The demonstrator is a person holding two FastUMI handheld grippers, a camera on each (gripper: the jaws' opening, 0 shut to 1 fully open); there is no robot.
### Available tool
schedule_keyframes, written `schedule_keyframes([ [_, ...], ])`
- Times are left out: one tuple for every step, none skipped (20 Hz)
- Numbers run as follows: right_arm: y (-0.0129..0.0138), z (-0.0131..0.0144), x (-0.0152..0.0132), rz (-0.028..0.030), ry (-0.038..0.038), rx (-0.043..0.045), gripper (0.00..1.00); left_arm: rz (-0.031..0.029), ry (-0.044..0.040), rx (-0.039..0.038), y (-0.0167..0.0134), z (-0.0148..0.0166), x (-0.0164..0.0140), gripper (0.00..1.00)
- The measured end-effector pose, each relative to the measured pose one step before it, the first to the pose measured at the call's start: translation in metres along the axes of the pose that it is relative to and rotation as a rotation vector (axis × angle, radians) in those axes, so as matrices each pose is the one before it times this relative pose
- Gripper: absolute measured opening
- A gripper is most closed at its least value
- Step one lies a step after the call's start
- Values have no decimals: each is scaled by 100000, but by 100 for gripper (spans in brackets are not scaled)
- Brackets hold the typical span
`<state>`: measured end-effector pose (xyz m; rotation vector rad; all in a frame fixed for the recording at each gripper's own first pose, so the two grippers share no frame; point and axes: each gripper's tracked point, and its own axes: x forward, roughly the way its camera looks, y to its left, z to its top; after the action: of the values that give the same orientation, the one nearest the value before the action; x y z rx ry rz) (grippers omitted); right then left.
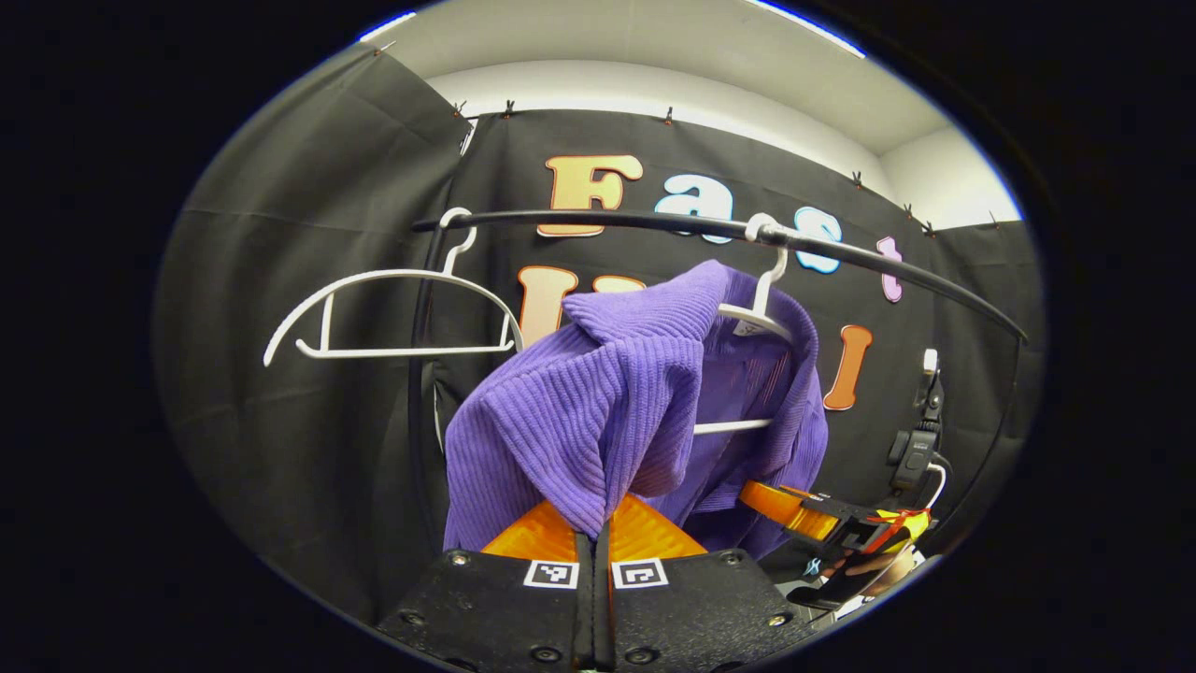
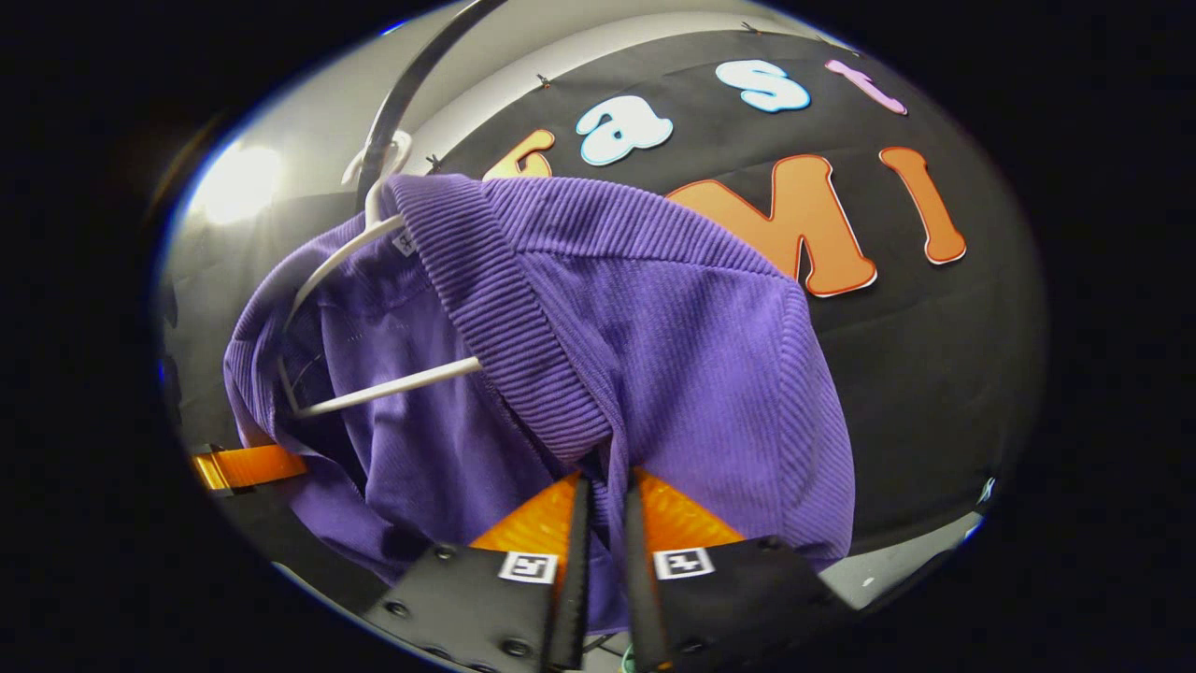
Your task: Grasp the clothes on the hanger with both hands and then place them into the laundry hamper below.
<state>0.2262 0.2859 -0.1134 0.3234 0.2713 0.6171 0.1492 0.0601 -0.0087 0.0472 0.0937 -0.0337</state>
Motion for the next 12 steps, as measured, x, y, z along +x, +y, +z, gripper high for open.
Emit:
schedule_keyframes([
  [779, -28, -355, 6351, 2020, 4902, 17, -211, -669, 299, 244, 448, -239, 0],
  [871, 106, -776, 5700, 1240, 3860, 17, 405, -1338, 1582, 326, 548, -303, 0],
  [449, 205, -507, 5154, 623, 2567, 17, 450, -1518, 1676, 385, 611, -190, 0],
  [548, 583, -411, 4106, 250, 1821, 17, -250, -1689, -224, 202, 495, -156, 2],
  [401, 472, -443, 3482, -68, 1375, 17, -716, -1822, -1948, 151, 622, -122, 0],
  [503, 484, -455, 3495, -138, 1461, 17, 114, -1319, -1821, 429, 529, -82, 0],
  [596, 614, -290, 3887, -583, 2609, 17, 781, -568, -949, 625, 435, -60, 0],
  [756, 897, -360, 3804, -1287, 3566, 17, 1054, -457, -469, 652, 483, -98, 0],
  [678, 770, -444, 3936, -1007, 3701, 17, 582, -706, -544, 520, 530, -151, 0],
  [705, 858, -724, 3448, -1384, 3078, 17, 211, -684, -949, 452, 525, -27, 2],
  [538, 770, -505, 3058, -1188, 2198, 17, 246, -565, -1017, 507, 432, -152, 0],
  [459, 987, -367, 2585, -2672, 1608, 17, 678, -654, -920, 525, 535, -86, 0],
])
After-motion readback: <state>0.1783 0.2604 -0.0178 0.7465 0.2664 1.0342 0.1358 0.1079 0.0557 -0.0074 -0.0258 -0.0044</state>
